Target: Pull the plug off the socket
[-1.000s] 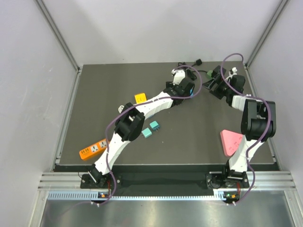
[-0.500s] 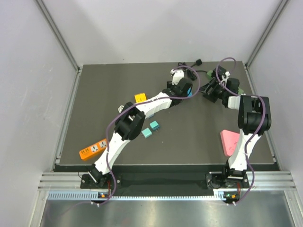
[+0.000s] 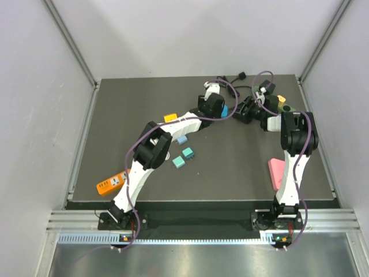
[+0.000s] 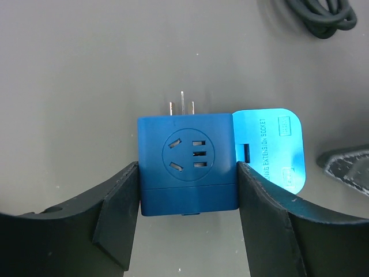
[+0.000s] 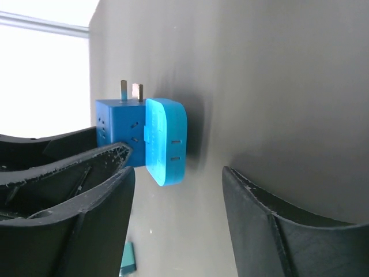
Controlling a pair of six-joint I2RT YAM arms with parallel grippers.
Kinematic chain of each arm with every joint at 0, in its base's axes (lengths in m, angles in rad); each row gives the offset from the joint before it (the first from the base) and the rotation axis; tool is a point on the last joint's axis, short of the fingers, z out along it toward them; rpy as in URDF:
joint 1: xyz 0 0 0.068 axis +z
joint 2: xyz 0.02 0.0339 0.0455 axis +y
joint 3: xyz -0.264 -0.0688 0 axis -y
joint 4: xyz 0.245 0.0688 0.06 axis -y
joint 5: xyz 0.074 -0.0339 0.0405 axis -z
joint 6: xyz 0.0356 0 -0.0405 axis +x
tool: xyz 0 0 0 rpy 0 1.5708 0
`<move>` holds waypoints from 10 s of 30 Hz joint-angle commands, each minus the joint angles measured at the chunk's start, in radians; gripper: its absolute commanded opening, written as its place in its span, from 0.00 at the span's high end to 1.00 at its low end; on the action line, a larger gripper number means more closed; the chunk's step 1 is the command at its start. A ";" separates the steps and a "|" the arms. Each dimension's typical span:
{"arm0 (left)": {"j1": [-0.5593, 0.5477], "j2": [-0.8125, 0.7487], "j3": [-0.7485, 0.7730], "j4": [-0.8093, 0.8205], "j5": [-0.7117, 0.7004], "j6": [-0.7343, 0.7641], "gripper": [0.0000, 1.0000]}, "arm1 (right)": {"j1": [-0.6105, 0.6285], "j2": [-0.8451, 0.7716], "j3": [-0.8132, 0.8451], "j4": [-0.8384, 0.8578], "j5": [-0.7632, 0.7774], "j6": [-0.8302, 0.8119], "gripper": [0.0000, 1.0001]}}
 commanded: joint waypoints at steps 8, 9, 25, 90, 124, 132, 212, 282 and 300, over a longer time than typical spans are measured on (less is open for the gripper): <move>0.024 -0.071 -0.158 0.064 0.070 0.075 1.00 | 0.065 0.084 0.083 0.079 -0.040 0.043 0.43; 0.028 -0.074 -0.171 0.066 0.078 0.073 1.00 | 0.070 0.090 0.087 0.079 -0.041 0.046 0.43; 0.073 -0.100 -0.246 0.107 0.151 0.059 1.00 | 0.090 0.137 0.100 0.137 -0.028 0.105 0.58; 0.074 -0.097 -0.281 0.141 -0.063 0.117 1.00 | -0.041 0.113 -0.123 0.542 -0.018 0.435 1.00; 0.120 -0.108 -0.303 0.136 -0.175 0.156 1.00 | -0.110 -0.027 -0.269 0.451 -0.002 0.279 1.00; 0.120 -0.115 -0.315 0.161 -0.126 0.164 1.00 | -0.093 -0.030 -0.268 0.533 -0.031 0.324 1.00; 0.162 -0.430 -0.671 0.698 0.624 0.100 0.17 | -0.143 -1.059 -0.398 -0.767 0.823 -0.331 0.00; 0.002 -0.171 -0.389 0.660 0.639 0.104 0.25 | -0.122 -0.527 -0.160 -0.464 0.463 -0.313 0.31; -0.170 0.119 0.027 0.546 0.299 0.131 0.27 | -0.159 -0.349 -0.307 -0.073 0.364 -0.153 0.73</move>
